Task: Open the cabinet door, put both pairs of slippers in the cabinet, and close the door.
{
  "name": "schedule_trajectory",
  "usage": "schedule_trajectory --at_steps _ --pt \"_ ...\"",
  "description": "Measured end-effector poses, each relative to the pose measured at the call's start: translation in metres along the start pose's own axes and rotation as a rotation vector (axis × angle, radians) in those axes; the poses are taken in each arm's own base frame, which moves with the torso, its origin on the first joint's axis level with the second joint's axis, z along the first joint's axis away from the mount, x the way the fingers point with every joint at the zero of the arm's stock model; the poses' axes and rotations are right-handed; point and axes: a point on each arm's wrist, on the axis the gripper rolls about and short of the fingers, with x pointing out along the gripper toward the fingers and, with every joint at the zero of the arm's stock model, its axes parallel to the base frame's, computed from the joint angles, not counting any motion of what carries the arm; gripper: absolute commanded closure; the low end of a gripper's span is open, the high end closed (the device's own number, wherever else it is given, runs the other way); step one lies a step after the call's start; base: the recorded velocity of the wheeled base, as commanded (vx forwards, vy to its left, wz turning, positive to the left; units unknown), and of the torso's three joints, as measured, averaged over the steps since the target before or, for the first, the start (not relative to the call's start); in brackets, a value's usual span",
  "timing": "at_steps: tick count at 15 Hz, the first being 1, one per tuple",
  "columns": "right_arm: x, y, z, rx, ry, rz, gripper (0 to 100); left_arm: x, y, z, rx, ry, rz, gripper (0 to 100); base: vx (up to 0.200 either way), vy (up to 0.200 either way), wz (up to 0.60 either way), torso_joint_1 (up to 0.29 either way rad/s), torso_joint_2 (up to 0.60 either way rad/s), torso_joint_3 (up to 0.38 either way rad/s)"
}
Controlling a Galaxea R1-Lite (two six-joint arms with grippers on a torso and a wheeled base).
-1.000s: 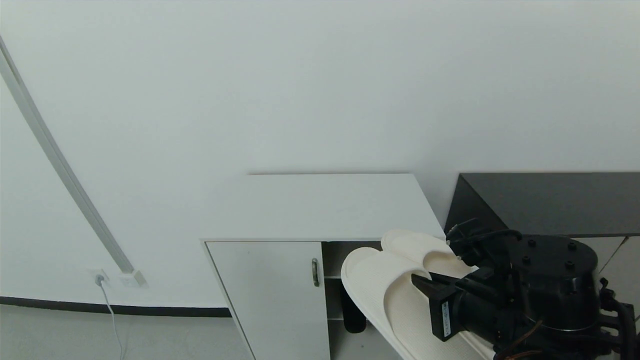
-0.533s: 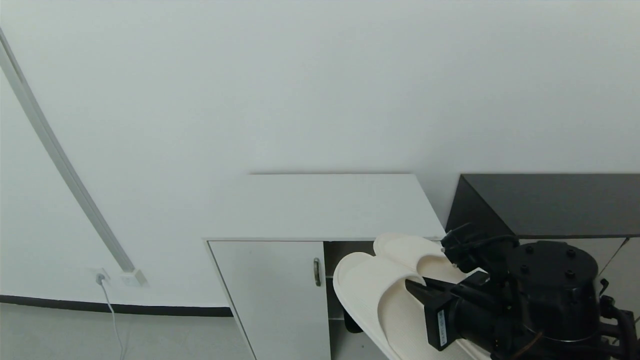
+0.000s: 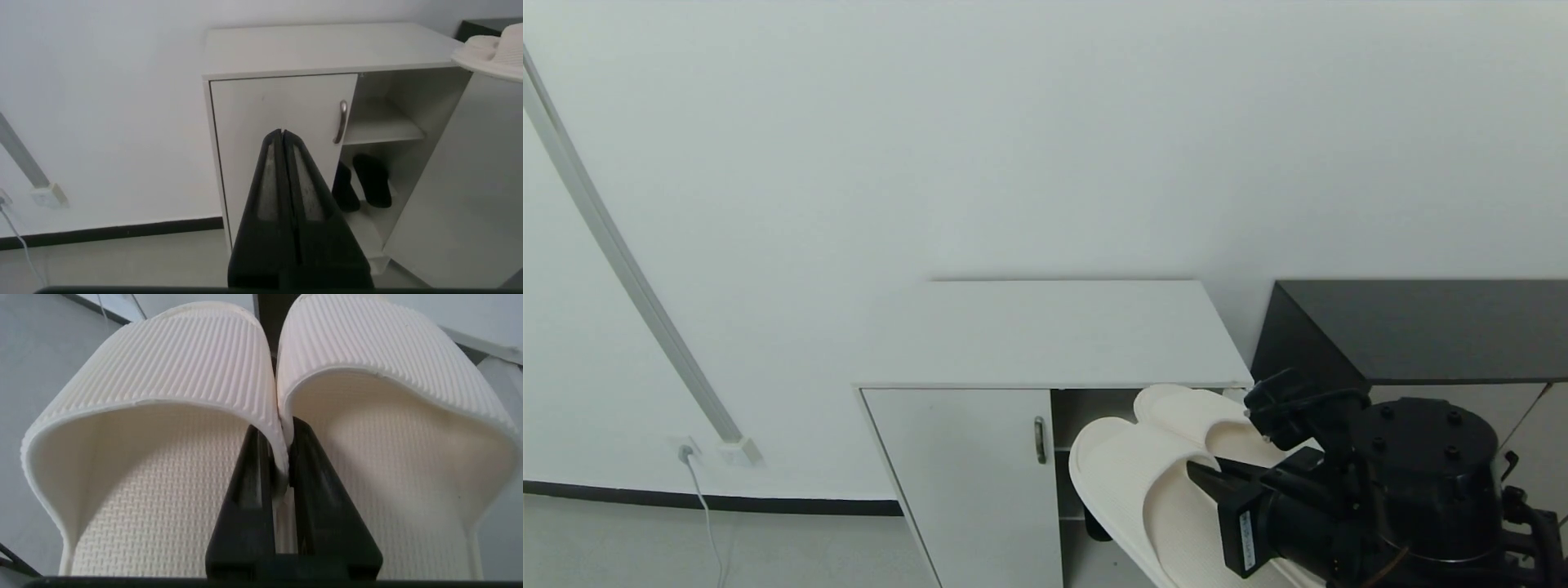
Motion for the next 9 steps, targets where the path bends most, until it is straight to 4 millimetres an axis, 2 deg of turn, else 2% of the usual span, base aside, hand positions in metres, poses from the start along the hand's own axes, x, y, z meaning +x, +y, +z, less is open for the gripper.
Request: schedule_trajectory --at_steps 5,9 --pt "0.0001 0.0002 0.0000 0.004 -0.015 0.000 100 0.0000 0.0000 0.0000 -0.006 0.000 0.000 100 0.000 0.000 0.00 -0.170 0.39 0.209" --pt "-0.0016 0.0003 -0.0030 0.005 -0.025 0.004 100 0.0000 0.0000 0.0000 -0.007 0.000 0.001 100 0.000 0.000 0.00 -0.218 0.52 0.294"
